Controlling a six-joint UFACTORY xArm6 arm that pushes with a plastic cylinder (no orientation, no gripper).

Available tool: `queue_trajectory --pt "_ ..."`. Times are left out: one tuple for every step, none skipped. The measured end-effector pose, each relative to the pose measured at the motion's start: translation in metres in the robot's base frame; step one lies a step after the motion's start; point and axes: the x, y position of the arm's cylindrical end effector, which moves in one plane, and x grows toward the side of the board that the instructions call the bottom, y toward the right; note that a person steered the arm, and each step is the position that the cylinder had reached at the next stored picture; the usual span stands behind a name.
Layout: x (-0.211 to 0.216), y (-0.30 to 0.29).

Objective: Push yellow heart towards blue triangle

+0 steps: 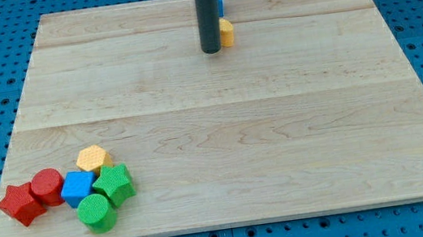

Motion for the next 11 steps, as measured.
queue_trajectory --pt "0.0 -0.015" --pt "0.0 -0.008" --pt "-0.001 0.027" --pt "-0.004 0.038" --pt "-0.004 0.038" --pt "-0.004 0.028" --pt "-0.004 0.017" --pt "-0.005 0.017" --pt "-0.014 0.016" --pt "-0.018 0.016" --pt "-0.018 0.016"
